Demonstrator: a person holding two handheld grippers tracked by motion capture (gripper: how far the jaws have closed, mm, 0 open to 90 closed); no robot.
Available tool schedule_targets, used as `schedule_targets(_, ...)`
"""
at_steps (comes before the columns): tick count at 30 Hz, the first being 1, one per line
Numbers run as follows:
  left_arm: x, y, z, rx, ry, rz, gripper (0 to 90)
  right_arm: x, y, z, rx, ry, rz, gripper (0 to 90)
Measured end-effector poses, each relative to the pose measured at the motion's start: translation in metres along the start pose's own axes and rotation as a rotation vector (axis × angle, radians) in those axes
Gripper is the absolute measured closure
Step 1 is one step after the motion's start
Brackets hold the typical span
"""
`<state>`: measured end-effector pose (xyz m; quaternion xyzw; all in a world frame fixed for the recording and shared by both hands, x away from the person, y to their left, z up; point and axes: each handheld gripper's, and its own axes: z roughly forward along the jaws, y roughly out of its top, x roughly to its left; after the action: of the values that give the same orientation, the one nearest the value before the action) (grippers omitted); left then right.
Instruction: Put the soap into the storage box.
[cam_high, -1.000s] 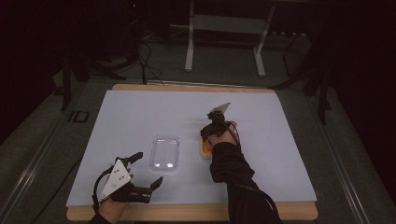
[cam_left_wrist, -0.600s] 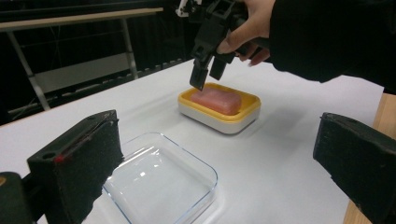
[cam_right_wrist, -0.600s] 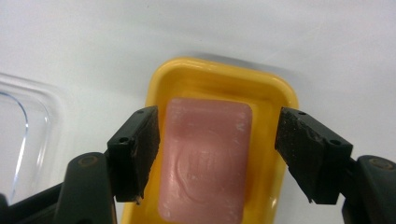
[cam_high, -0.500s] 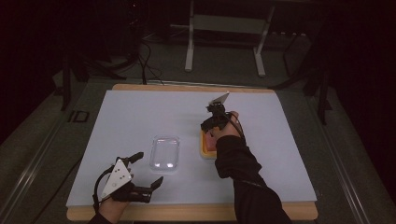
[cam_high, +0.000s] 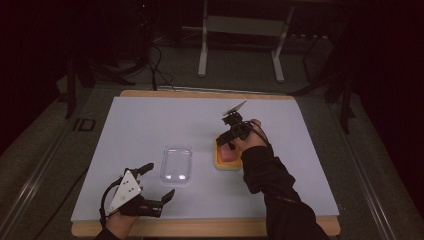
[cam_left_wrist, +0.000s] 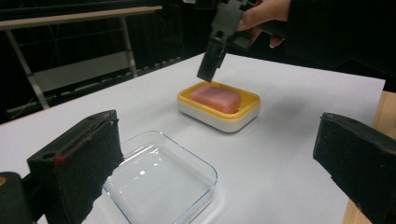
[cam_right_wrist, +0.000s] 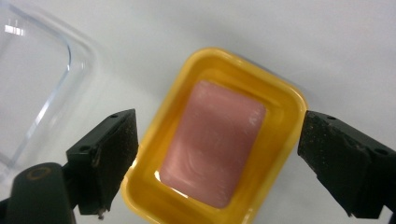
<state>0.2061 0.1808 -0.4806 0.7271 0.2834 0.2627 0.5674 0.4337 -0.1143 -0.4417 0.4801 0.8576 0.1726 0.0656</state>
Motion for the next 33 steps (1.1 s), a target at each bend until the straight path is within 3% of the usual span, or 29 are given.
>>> schedule_targets(2, 0.0, 0.0, 0.0, 0.001, -0.001, 0.001, 1.4, -0.004, -0.004, -0.001, -0.004, 0.015, -0.029, 12.1)
schedule_targets(5, 0.0, 0.0, 0.0, 0.003, -0.001, 0.002, 1.4, -0.014, -0.012, -0.004, -0.039, 0.064, -0.034, 12.2)
schedule_targets(7, -0.001, 0.0, 0.0, 0.003, -0.003, 0.003, 1.4, -0.019, -0.018, -0.007, -0.078, 0.089, -0.065, 12.1)
schedule_targets(11, -0.001, 0.0, 0.001, 0.005, -0.002, 0.004, 1.4, -0.027, -0.029, -0.014, -0.125, 0.083, -0.122, 12.1)
schedule_targets(16, -0.001, -0.001, 0.001, 0.008, -0.002, 0.007, 1.4, -0.036, -0.039, -0.02, -0.167, 0.108, -0.13, 12.1)
schedule_targets(19, -0.002, -0.001, 0.0, 0.012, -0.002, 0.009, 1.4, -0.047, -0.054, -0.03, -0.208, 0.106, -0.146, 12.1)
schedule_targets(27, -0.002, -0.001, 0.0, 0.012, -0.005, 0.007, 1.4, -0.06, -0.075, -0.039, -0.222, 0.118, -0.138, 12.2)
schedule_targets(28, -0.002, -0.001, 0.001, 0.013, -0.003, 0.005, 1.4, -0.066, -0.085, -0.04, -0.225, 0.128, -0.139, 12.2)
schedule_targets(33, -0.001, -0.002, 0.001, 0.014, -0.002, 0.005, 1.4, -0.073, -0.101, -0.042, -0.229, 0.096, -0.16, 12.2)
